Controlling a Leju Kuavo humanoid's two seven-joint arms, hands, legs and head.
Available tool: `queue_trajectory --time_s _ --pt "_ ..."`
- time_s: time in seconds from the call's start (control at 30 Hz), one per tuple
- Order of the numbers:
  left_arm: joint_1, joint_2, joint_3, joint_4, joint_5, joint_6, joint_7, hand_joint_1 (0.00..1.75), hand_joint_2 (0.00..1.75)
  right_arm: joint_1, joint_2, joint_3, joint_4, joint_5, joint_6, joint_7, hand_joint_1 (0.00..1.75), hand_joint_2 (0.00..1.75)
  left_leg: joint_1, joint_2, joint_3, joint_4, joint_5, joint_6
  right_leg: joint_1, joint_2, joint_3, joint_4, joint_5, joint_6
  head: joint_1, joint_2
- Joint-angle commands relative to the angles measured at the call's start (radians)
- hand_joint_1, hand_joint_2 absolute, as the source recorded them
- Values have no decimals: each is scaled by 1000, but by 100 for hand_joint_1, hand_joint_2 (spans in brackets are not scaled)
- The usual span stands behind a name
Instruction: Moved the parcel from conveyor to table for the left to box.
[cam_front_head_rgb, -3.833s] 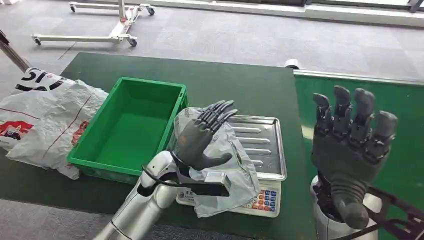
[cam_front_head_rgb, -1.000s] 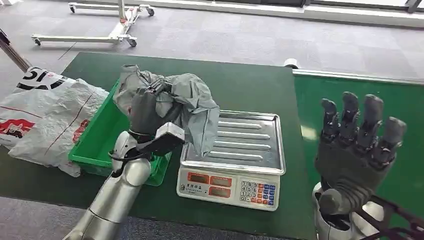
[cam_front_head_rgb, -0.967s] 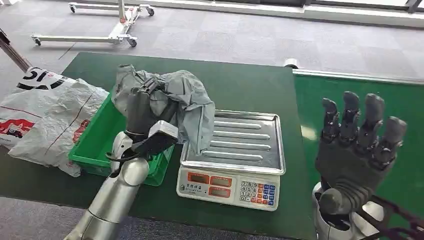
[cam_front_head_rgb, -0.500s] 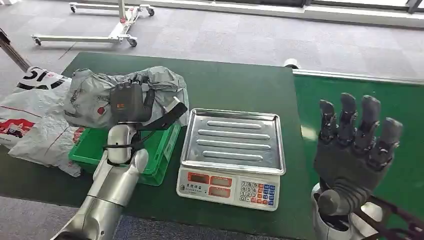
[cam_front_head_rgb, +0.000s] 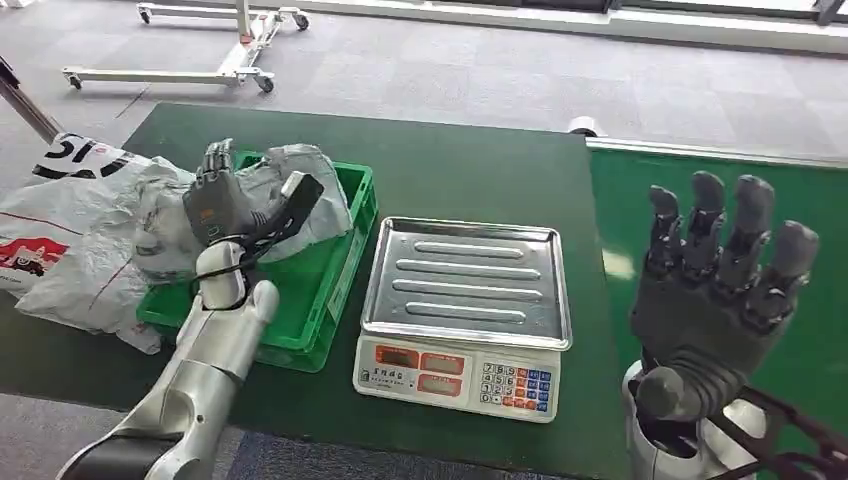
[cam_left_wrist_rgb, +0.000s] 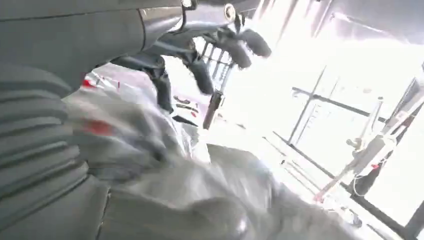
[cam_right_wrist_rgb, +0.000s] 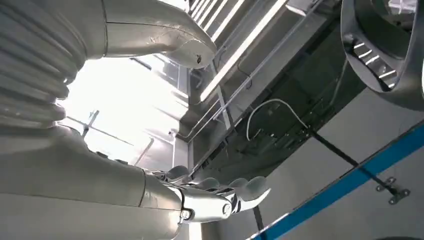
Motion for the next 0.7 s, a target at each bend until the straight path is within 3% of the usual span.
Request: queue_trajectory --time_s 0.03,0.3,0.37,0.43,0.53,0.57,0.63,0.7 --pt "-49 -29 77 82 23 50 -23 0 0 -16 5 -9 24 2 -8 0 0 175 1 -4 0 0 0 0 1 4 0 -1 0 -1 0 0" --pt "-49 -29 77 82 23 50 -23 0 0 -16 5 -9 24 2 -8 0 0 175 1 -3 0 0 0 0 0 3 0 0 0 -1 0 0" --pt "-21 -45 94 14 104 105 -113 0 0 -5 6 -9 16 1 -11 0 0 175 2 -6 1 -1 0 0 1 6 1 -2 1 -1 0 0" --pt "31 -80 121 -145 277 153 -280 0 0 -1 5 -7 13 -1 -16 0 0 175 2 -7 1 -1 0 0 1 6 2 -3 1 -1 0 0" --pt "158 -131 119 -478 741 152 -757 0 0 -7 2 -2 21 -9 -25 0 0 175 1 -4 0 0 -1 1 1 7 0 -2 0 -1 0 0" --pt "194 -128 87 -562 904 64 -830 0 175 -11 0 -2 24 -6 -34 0 0 175 1 -2 -1 0 -1 1 1 6 -1 -1 0 0 0 0" --pt "263 -129 36 -713 1101 -75 -866 0 175 -8 -11 0 28 15 -82 0 0 175 1 -3 1 -1 -2 1 1 9 1 -2 0 -1 0 0" --pt "331 -112 -22 -834 1198 -199 -874 0 175 2 -55 35 31 86 -235 0 0 175 1 -3 1 -1 -3 1 0 9 1 -2 0 -1 0 0"
